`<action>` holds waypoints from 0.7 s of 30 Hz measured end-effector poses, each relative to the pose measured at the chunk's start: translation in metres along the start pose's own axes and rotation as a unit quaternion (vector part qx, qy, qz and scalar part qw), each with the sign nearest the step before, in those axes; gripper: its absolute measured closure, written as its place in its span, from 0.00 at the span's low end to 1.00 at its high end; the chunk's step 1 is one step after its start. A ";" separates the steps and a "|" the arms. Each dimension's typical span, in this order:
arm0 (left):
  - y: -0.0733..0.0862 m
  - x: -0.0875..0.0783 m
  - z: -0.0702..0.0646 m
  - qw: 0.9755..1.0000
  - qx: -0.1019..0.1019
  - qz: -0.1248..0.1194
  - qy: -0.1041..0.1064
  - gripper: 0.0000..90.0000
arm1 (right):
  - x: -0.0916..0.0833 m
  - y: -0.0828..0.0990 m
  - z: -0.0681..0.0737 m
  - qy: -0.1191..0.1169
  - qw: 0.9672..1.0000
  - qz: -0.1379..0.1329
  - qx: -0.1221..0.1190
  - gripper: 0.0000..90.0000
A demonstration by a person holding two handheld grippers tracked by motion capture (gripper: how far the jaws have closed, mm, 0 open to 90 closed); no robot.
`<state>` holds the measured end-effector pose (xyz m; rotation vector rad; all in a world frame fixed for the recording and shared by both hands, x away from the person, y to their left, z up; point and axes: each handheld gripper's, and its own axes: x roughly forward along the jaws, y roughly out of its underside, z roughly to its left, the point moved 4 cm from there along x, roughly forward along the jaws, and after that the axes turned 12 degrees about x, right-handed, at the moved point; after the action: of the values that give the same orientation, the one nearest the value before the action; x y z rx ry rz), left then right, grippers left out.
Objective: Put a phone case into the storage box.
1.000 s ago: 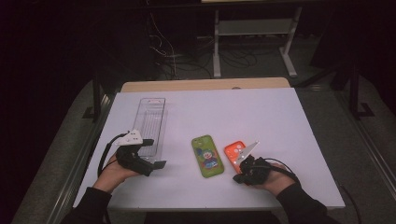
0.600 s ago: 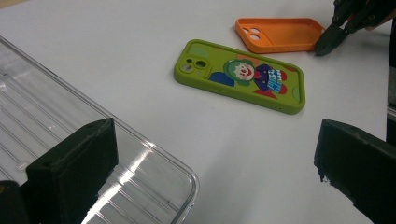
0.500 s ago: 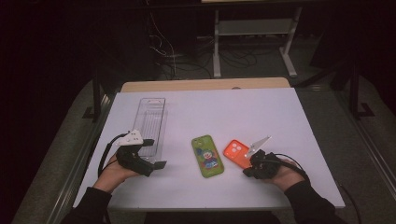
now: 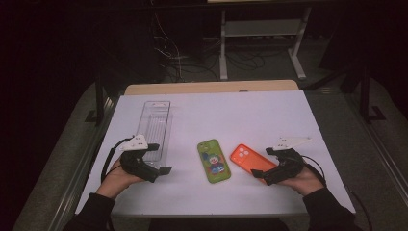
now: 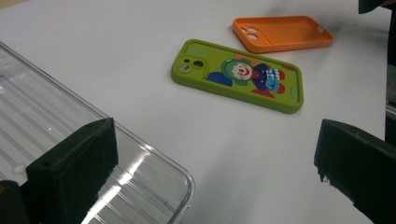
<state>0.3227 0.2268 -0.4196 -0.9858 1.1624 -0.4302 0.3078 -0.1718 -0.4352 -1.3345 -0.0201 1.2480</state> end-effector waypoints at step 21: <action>0.000 0.003 0.000 1.000 0.001 -0.001 0.004 0.00 | -0.014 -0.001 -0.003 0.045 0.999 -0.005 0.002 0.00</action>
<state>0.3233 0.2247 -0.4211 -0.9845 1.1676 -0.4364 0.3044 -0.1830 -0.4266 -1.3845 0.0386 1.1771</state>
